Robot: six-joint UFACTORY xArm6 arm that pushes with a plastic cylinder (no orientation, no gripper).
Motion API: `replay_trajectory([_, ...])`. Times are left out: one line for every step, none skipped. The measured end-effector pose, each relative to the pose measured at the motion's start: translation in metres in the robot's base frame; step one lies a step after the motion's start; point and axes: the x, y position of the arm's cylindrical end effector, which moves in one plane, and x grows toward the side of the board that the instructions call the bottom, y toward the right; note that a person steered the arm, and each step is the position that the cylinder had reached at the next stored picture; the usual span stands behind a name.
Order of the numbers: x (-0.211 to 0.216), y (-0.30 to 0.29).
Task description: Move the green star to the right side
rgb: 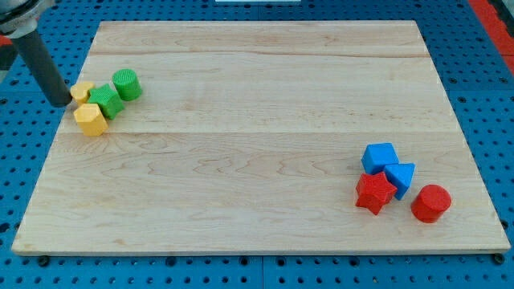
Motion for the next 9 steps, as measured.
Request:
replay_trajectory([0.0, 0.0])
replay_trajectory([0.0, 0.025])
replay_trajectory([0.0, 0.073])
replay_trajectory([0.0, 0.095])
replay_trajectory([-0.013, 0.127])
replay_trajectory([-0.03, 0.194])
replay_trajectory([-0.036, 0.286])
replay_trajectory([-0.017, 0.328])
replay_trajectory([-0.008, 0.33])
